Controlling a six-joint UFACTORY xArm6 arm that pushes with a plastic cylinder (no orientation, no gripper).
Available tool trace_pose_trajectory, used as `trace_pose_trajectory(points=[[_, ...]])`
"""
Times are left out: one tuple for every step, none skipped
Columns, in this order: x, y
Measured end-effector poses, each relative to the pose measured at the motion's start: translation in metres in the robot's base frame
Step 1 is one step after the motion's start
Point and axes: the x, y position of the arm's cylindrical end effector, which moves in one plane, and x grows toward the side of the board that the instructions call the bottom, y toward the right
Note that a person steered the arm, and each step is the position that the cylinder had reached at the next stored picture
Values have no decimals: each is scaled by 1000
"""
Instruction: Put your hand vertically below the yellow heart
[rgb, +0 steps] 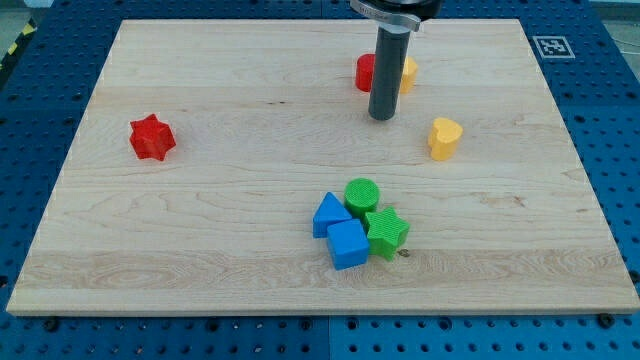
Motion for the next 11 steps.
trace_pose_trajectory(points=[[8, 0], [10, 0], [13, 0], [26, 3], [33, 4], [40, 13], [45, 31], [67, 31], [95, 48], [110, 82], [92, 98]])
